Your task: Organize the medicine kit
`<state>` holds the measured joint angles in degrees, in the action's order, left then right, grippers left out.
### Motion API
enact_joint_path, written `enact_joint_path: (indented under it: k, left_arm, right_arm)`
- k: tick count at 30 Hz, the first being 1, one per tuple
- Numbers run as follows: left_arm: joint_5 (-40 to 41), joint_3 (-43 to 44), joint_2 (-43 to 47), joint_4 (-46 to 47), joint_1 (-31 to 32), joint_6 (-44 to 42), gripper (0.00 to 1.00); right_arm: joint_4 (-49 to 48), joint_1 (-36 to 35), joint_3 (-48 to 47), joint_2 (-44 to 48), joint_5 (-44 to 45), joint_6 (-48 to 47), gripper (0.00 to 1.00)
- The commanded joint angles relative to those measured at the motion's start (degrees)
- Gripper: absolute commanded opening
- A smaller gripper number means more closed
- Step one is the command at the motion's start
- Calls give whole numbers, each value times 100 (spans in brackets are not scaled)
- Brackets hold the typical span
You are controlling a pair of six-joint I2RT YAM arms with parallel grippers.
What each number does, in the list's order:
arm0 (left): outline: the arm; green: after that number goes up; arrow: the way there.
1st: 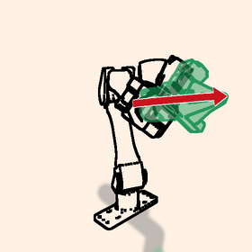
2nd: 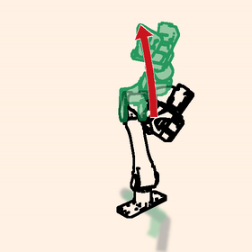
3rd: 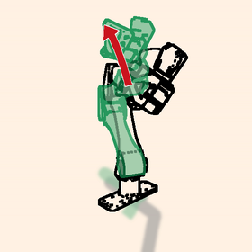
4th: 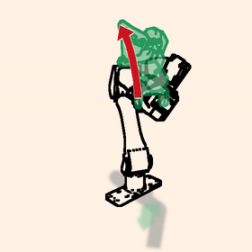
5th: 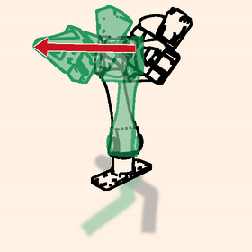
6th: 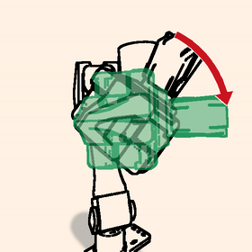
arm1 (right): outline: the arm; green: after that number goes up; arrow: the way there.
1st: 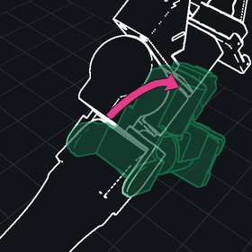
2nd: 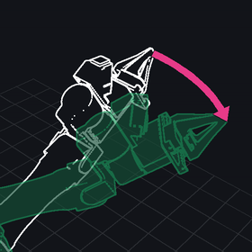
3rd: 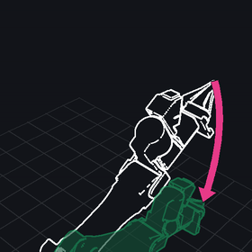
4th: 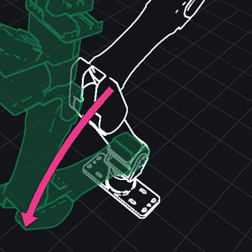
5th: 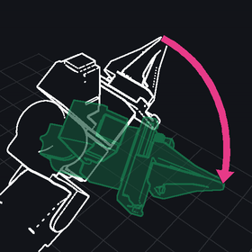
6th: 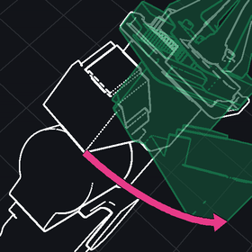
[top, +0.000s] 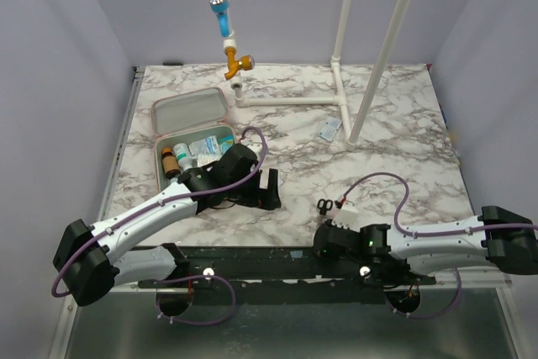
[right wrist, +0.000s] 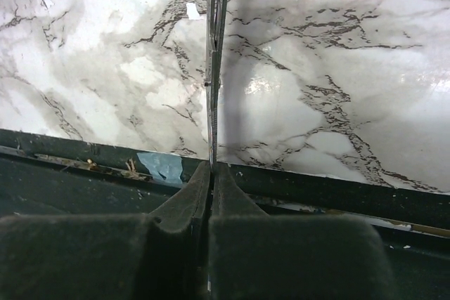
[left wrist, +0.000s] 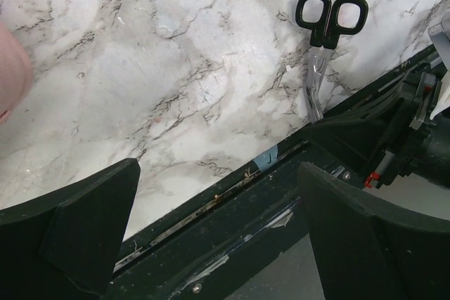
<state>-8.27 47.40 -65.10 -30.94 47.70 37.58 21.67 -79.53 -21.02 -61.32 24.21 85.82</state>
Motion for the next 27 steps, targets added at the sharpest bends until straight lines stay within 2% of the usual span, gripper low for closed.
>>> enact_joint_path:
  k: [1, 8, 12, 19, 23, 27]
  left_arm:
    - [80, 212, 19, -97, -24, -47, 98]
    - [73, 536, 102, -353, -26, -248, 98]
    - [1, 625, 334, -484, -33, -433, 98]
    - [-476, 424, 1134, -421, -39, -846, 98]
    - [-971, 130, 1840, -191, -54, -898, 98]
    - [-1466, 124, 2316, -361, -70, -1071, 98]
  right_arm:
    - [22, -33, -196, 76, 444, -553, 1]
    - [135, -32, -777, 68, 357, -2055, 1]
    - [20, -36, -958, 108, -22, -2958, 1]
    - [-342, -36, -1230, 599, -1448, -4311, 1]
    - [-344, -37, -1453, 964, -2269, -4760, 1]
    - [-306, -32, -1655, 1230, -3109, -5072, 1]
